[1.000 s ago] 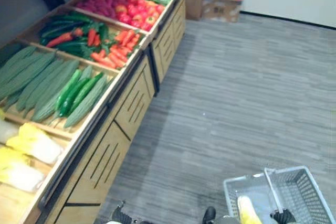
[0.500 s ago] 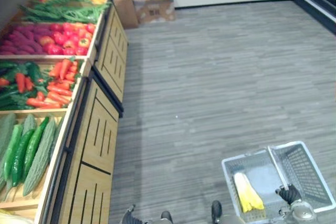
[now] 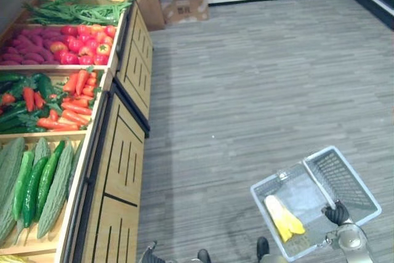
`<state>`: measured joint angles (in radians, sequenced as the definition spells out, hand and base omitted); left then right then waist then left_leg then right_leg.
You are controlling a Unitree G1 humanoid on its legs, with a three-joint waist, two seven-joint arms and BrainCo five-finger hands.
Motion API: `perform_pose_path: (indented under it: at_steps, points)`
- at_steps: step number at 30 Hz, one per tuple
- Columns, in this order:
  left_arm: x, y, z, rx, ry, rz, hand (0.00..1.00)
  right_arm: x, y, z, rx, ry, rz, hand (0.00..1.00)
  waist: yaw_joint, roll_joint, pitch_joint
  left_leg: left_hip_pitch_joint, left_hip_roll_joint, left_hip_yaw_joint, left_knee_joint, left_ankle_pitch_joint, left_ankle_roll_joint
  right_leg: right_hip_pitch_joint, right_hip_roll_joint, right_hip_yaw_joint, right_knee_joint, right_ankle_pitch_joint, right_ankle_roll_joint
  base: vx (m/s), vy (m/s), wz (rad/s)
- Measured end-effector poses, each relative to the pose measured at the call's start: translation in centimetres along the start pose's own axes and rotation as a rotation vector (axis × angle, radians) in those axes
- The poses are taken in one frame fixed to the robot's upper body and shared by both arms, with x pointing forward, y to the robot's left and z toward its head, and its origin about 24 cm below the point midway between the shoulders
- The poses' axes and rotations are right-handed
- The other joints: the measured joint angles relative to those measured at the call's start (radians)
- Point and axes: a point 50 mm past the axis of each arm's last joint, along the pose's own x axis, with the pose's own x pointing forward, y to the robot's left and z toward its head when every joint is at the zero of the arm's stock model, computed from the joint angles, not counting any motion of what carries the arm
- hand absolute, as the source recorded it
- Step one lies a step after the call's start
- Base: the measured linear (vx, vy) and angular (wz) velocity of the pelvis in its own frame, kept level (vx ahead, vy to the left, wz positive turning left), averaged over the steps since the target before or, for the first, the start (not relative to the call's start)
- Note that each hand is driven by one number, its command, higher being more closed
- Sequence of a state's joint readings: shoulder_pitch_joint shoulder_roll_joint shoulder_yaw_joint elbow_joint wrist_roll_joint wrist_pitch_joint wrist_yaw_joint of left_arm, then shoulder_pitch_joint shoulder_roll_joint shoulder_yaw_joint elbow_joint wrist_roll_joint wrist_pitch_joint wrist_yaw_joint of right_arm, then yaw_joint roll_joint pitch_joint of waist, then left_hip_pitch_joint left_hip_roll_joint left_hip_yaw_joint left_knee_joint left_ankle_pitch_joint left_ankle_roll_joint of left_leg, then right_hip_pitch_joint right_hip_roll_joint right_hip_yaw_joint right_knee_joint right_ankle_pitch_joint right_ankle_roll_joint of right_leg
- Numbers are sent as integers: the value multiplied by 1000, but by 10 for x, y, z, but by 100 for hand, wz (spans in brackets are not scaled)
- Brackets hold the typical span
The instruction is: Pick vegetable in the basket
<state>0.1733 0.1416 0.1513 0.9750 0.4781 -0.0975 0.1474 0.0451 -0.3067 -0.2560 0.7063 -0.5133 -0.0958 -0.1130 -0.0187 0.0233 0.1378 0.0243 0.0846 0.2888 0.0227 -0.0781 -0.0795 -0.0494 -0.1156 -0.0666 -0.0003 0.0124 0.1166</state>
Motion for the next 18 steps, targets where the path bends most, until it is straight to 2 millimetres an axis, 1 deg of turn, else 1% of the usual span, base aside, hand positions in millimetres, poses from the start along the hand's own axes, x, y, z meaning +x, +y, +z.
perform_pose_path:
  at_steps: [4,6,9,12,18]
  points:
    - [-2,-4,-4,4,10,-9,0,-5,2,-8,-40,40,-43,100,-1,0,-20,0,4,-2,-5,4,5,0,4,-4,-8,2,3,-43,-25,-1]
    - [-5,-8,-9,-1,23,-20,0,-8,-1,-14,-31,75,-82,100,-2,-2,-39,0,2,-2,-21,9,9,1,5,-5,-23,5,7,0,0,0]
    - [-6,-11,-7,-5,16,-24,0,-10,-6,-21,-10,124,-137,100,-4,-4,-44,1,1,-5,-24,12,9,3,5,-8,-34,9,10,0,0,0]
    - [-7,-13,-4,9,-6,-34,0,-11,-8,-24,-4,136,-162,100,-5,-4,-48,3,-1,-5,-30,14,11,5,4,-9,-36,15,11,12,2,0]
    - [-8,-15,-4,17,-11,-41,0,-12,-10,-26,5,147,-174,100,-4,-8,-63,17,-9,-19,-49,17,13,23,-1,-23,-52,18,15,34,4,7]
